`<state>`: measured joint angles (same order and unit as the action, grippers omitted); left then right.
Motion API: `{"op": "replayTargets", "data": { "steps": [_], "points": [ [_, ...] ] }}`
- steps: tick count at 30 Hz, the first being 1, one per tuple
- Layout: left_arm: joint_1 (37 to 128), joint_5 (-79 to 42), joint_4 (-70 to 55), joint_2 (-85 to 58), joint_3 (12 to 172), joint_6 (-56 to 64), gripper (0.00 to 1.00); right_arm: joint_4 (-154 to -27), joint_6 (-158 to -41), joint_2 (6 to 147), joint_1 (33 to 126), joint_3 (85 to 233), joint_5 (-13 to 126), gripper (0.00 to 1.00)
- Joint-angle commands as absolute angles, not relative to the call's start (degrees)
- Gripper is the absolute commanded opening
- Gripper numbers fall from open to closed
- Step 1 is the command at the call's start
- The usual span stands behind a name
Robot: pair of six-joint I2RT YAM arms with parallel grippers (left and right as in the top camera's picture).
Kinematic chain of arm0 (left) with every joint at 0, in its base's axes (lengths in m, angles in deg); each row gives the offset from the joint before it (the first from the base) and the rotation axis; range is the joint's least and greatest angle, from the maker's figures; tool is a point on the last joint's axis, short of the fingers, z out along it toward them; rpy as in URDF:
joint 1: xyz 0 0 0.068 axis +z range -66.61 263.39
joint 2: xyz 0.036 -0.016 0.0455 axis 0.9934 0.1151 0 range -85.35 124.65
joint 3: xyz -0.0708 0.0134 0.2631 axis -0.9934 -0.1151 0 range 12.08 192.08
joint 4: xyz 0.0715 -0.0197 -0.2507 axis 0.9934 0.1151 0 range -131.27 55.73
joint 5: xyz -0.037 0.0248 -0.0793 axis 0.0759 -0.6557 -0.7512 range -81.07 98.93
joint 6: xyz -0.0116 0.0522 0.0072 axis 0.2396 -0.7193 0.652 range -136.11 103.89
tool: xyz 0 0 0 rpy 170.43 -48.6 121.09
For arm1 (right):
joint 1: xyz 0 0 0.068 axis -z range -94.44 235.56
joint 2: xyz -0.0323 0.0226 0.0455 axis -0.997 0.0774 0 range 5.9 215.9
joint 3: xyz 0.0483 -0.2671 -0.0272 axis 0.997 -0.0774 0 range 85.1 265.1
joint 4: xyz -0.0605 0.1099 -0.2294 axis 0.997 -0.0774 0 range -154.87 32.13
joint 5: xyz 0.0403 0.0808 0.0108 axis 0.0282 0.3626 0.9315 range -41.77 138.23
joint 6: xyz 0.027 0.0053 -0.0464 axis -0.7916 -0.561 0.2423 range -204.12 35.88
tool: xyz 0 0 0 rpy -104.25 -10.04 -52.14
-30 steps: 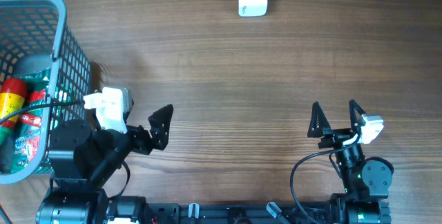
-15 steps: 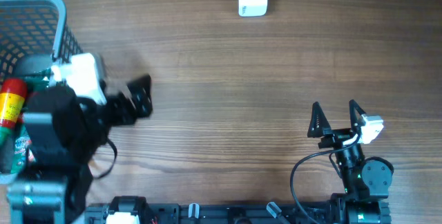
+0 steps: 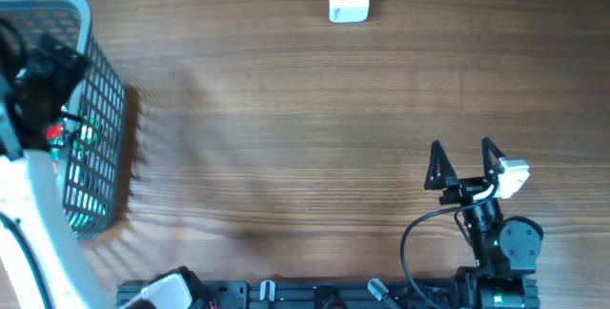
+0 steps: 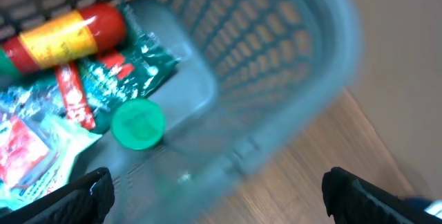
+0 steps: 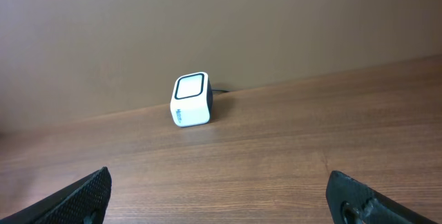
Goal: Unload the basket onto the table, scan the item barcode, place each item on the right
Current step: 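Reach the left gripper into the basket and grasp the green-lid jar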
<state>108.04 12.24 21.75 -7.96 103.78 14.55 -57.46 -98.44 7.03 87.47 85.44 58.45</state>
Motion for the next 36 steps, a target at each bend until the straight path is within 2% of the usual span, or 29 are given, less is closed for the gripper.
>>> {"op": "replayTargets", "data": {
  "steps": [1,18,29,34,35,36],
  "points": [
    [114.97,4.31,20.60,-4.75,104.39,15.90,1.00,-57.20,-99.21,7.09,87.01,85.42,57.61,1.00],
    [116.78,8.11,24.60,21.79,104.24,18.07,1.00,-57.20,-99.21,7.09,87.01,85.42,57.61,1.00],
    [115.51,8.11,24.95,29.76,103.19,18.05,1.00,-57.20,-99.21,7.29,87.01,85.42,57.61,1.00],
    [115.32,8.13,25.10,30.53,102.47,18.02,0.86,-57.20,-99.21,7.29,87.01,85.42,57.61,1.00],
    [115.32,8.13,25.58,30.48,102.47,18.00,0.80,-57.20,-99.21,7.29,87.01,85.42,57.61,1.00],
    [115.32,8.13,25.95,30.48,102.47,17.98,0.70,-57.20,-99.21,7.29,87.01,85.42,57.61,1.00]
  ]
}}
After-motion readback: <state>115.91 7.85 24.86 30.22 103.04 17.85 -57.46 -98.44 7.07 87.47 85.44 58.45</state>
